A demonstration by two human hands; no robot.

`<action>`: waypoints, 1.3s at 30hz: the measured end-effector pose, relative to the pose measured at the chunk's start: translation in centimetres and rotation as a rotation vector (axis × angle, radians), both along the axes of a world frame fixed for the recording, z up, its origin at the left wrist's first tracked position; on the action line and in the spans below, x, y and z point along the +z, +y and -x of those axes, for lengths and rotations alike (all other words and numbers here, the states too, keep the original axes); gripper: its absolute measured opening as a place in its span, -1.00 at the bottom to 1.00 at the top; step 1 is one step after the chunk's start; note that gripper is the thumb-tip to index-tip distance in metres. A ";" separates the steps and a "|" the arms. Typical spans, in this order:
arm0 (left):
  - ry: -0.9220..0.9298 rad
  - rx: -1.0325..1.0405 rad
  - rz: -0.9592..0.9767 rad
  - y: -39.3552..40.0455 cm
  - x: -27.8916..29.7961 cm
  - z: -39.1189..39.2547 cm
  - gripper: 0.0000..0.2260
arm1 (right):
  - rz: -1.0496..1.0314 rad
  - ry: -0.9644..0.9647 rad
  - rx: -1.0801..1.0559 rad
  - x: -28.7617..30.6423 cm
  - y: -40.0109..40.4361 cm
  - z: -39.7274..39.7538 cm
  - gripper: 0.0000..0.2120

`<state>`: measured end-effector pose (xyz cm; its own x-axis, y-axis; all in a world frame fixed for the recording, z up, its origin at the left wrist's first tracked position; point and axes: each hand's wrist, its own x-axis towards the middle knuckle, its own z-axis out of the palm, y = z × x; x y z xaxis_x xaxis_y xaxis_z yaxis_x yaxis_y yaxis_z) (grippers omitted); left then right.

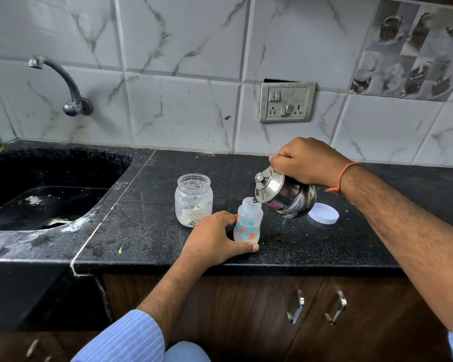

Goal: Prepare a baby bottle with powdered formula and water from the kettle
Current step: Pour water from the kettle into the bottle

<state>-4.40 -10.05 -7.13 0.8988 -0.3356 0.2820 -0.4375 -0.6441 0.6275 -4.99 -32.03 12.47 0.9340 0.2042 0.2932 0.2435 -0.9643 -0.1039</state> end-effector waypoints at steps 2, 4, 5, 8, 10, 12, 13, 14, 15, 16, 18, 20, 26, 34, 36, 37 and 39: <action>0.005 -0.003 0.013 0.0 0.0 0.0 -0.27 | -0.002 0.001 0.000 0.0 0.0 0.1 -0.48; 0.005 0.000 0.020 0.0 -0.1 0.0 -0.26 | -0.004 0.000 -0.004 0.0 0.0 0.0 -0.48; 0.005 0.001 0.020 -0.1 -0.1 0.0 -0.25 | -0.004 0.000 -0.006 0.0 0.0 0.1 -0.48; 0.006 -0.003 0.017 -0.1 -0.1 -0.1 -0.22 | -0.001 0.000 -0.007 0.0 0.0 0.1 -0.47; 0.006 -0.004 0.014 -0.1 0.0 -0.1 -0.20 | 0.004 0.000 -0.006 0.1 0.0 0.1 -0.48; 0.009 -0.005 0.008 -0.1 0.0 -0.1 -0.20 | 0.005 0.003 -0.007 0.1 0.1 0.1 -0.49; 0.012 -0.005 0.007 0.0 0.0 -0.1 -0.20 | 0.006 0.004 -0.007 0.1 0.1 0.1 -0.49; 0.012 -0.006 0.007 0.0 0.0 -0.1 -0.20 | 0.007 0.005 -0.007 0.1 0.2 0.2 -0.49; 0.010 -0.005 0.007 0.0 0.0 -0.1 -0.20 | 0.009 0.004 -0.008 0.1 0.2 0.2 -0.49; 0.010 -0.005 0.008 0.0 0.0 -0.1 -0.20 | 0.012 0.003 -0.009 0.1 0.3 0.2 -0.49; 0.012 -0.007 0.010 0.0 -0.1 -0.1 -0.21 | 0.018 0.002 -0.011 0.2 0.3 0.3 -0.49; 0.009 -0.008 0.010 0.0 0.0 -0.1 -0.22 | 0.024 0.003 -0.013 0.3 0.4 0.3 -0.49; 0.000 -0.006 0.007 0.0 0.0 -0.1 -0.24 | 0.028 0.002 -0.016 0.3 0.5 0.3 -0.49; -0.006 0.001 -0.007 -0.1 -0.1 -0.1 -0.25 | 0.037 -0.003 -0.032 0.3 0.5 0.2 -0.51; -0.005 0.001 -0.008 -0.1 -0.1 -0.1 -0.26 | 0.037 -0.002 -0.032 0.3 0.5 0.2 -0.51; -0.004 0.002 -0.007 -0.1 -0.1 -0.1 -0.27 | 0.037 -0.001 -0.033 0.3 0.5 0.2 -0.51; -0.004 0.003 -0.006 -0.1 -0.1 -0.1 -0.27 | 0.036 -0.002 -0.035 0.3 0.5 0.2 -0.51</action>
